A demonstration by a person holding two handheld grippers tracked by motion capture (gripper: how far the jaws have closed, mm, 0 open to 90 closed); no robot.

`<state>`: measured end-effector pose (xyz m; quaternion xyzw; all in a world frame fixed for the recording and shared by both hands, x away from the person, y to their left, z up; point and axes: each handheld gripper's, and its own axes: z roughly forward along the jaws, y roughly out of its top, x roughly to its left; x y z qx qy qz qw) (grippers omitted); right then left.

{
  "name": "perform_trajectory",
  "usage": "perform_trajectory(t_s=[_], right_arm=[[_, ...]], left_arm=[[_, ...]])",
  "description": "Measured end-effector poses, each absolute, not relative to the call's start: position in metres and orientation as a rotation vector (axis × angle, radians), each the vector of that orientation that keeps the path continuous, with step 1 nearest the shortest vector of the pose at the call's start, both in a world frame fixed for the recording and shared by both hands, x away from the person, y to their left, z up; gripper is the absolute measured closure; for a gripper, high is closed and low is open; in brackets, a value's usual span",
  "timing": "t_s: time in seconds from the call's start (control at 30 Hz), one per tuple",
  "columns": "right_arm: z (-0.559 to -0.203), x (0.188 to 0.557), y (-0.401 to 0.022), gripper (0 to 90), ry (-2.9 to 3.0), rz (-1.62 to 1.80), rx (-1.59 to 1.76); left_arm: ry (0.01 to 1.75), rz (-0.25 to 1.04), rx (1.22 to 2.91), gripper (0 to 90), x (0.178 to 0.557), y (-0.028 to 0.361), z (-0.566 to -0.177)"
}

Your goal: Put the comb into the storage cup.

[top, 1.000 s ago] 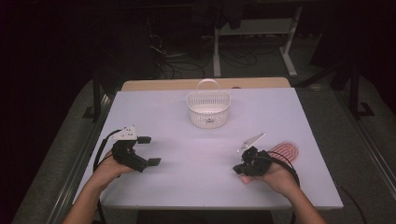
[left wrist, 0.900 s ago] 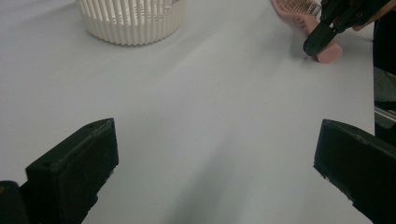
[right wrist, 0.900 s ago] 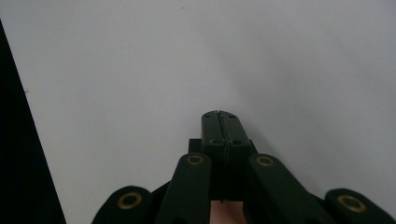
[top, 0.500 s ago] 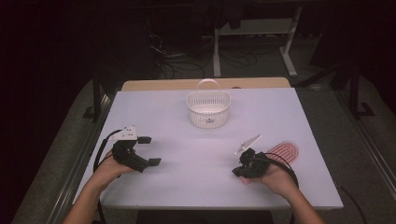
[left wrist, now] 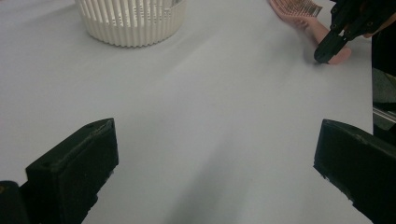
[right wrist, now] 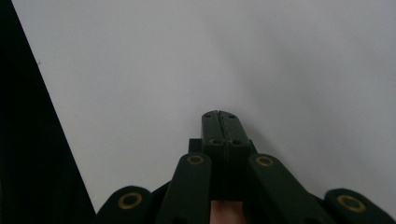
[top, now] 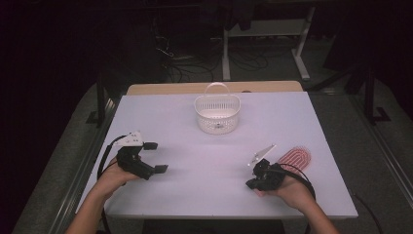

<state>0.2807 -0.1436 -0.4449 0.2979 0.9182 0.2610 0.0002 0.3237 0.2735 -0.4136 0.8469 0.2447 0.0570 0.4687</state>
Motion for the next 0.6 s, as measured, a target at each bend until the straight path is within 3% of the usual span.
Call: perform_trajectory(t_s=[0.6], right_arm=[[-0.445,0.263,-0.17,88.9,2.849,0.756,0.992]], left_arm=[[0.603,0.141,2.077,0.0,0.323,0.273,-0.413]])
